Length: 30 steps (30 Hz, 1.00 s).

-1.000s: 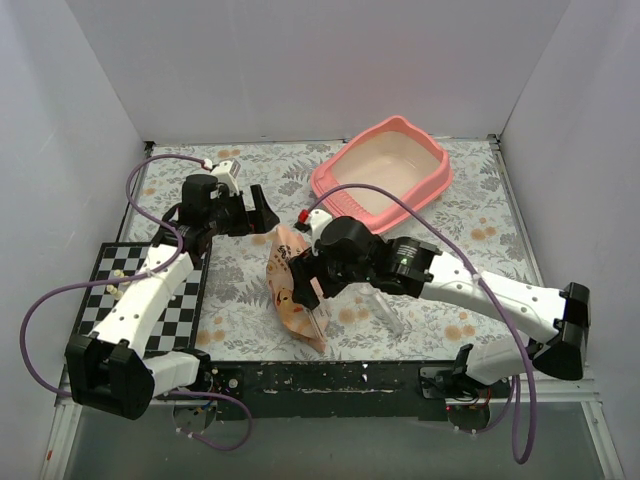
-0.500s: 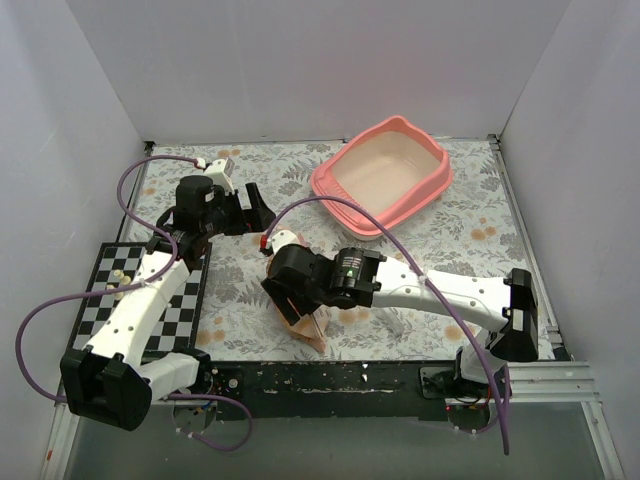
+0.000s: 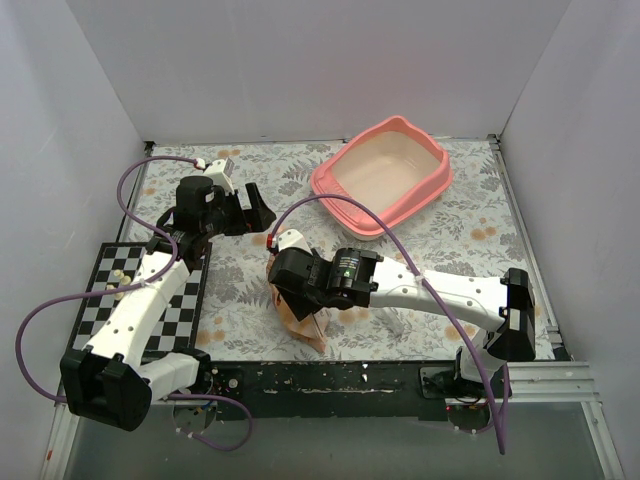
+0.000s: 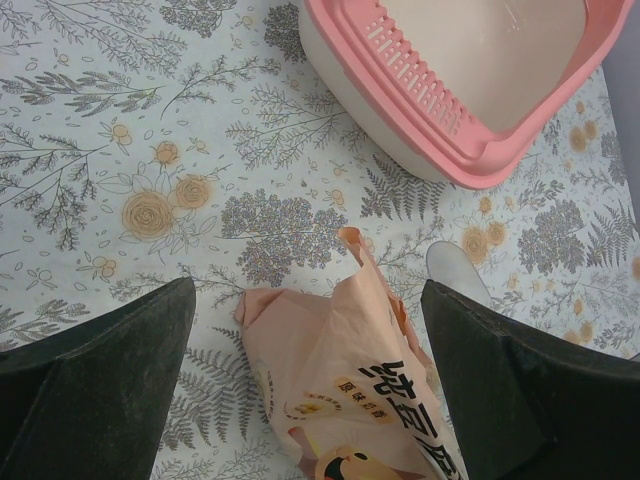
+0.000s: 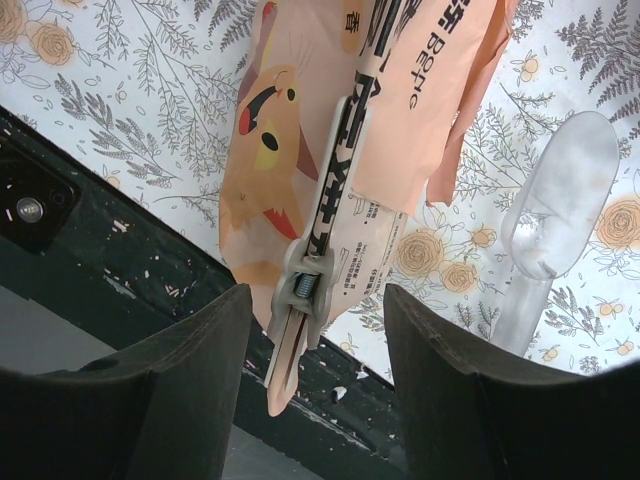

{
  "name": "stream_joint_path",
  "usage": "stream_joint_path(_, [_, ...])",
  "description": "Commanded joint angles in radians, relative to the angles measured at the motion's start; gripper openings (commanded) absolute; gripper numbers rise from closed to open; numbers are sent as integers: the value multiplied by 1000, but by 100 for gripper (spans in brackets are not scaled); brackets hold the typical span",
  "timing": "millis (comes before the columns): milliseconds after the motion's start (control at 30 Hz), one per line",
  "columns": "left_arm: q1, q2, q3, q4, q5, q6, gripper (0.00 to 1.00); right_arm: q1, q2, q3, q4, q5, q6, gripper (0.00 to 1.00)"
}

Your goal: Fill the litter box with clean litter

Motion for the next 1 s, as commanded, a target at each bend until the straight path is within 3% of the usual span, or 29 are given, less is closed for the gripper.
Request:
stream_joint_path(0, [-2, -26, -5, 6, -11, -2, 98, 6, -1, -6, 10, 29, 18, 63])
stream_joint_path(300, [-2, -30, -6, 4, -12, 0, 98, 6, 19, -22, 39, 16, 17, 59])
stream_joint_path(500, [-2, -28, -6, 4, -12, 0, 98, 6, 25, -33, 58, 12, 12, 48])
stream_joint_path(567, [-3, -28, -6, 4, -15, 0, 98, 6, 27, -32, 58, 12, 9, 38])
stream_joint_path(667, [-2, -26, -6, 4, -12, 0, 98, 5, 21, -30, 44, 39, 14, 2])
stream_joint_path(967, [-2, -22, -5, 6, -14, -5, 98, -17, -182, -21, -105, 220, 51, 1])
